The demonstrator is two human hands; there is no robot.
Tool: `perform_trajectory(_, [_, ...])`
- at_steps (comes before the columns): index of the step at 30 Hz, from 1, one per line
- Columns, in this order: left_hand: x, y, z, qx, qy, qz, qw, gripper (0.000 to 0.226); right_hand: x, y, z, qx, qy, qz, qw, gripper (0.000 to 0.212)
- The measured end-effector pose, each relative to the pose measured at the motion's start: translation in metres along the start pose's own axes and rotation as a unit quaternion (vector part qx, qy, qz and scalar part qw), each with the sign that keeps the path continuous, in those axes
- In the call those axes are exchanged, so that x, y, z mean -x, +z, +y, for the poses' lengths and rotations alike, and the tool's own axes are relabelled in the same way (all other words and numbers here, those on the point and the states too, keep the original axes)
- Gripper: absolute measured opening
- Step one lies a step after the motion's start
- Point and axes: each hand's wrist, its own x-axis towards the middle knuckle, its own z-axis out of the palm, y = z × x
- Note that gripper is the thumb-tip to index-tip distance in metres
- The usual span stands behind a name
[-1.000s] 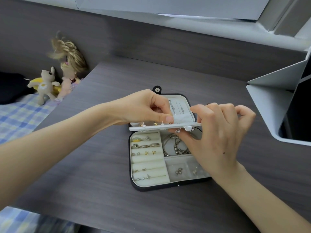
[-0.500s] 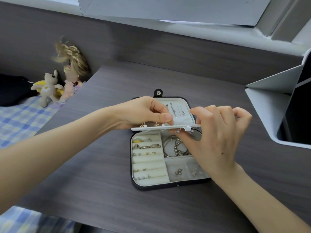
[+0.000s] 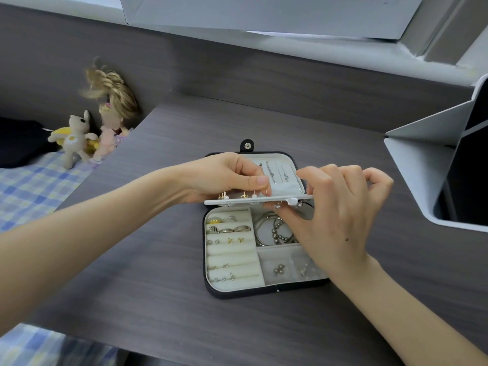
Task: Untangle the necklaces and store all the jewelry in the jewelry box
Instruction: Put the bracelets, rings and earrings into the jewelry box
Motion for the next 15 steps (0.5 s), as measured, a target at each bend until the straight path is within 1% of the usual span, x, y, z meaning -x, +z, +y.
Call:
perform_trajectory(7, [0.0025,0.0032,0.0043,-0.046,0.009,0.028,0.999,0.019,-0.0007,0.0007,-0.0009,0.001,0.001,0.001,1.0,0.044])
perform_trajectory(10, [0.0028,0.0045,0.0039,-0.049,0.012,0.04,0.998,0.02,-0.001,0.0005,-0.0013,-0.001,0.004,0.004,1.0,0.04])
perform_trajectory(15, [0.0028,0.0055,0.0032,-0.046,0.014,0.046,0.998,0.02,-0.0012,0.0001,-0.0011,0.002,0.004,0.002,1.0,0.043])
